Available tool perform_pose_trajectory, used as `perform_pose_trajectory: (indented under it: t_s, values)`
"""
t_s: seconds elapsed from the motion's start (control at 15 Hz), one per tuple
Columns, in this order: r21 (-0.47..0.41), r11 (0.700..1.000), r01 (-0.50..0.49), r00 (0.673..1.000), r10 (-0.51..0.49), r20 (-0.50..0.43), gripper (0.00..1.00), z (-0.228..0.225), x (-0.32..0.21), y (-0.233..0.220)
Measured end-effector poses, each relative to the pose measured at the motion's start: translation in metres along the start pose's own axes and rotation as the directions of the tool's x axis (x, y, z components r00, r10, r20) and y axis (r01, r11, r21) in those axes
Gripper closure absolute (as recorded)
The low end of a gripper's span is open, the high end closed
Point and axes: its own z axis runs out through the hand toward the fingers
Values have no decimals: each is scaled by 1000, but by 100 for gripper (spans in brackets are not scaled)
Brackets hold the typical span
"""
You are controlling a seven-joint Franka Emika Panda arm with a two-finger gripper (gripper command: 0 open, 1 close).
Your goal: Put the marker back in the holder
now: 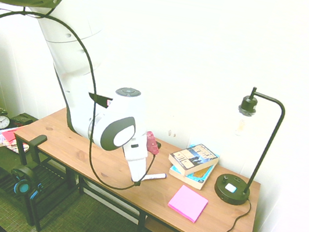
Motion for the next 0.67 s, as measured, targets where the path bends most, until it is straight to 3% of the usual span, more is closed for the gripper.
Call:
perform_pose_trajectory:
  t_s: [0.67]
  values:
    - [-4,1000,12,1000,-12,19,100,18,4,-7]
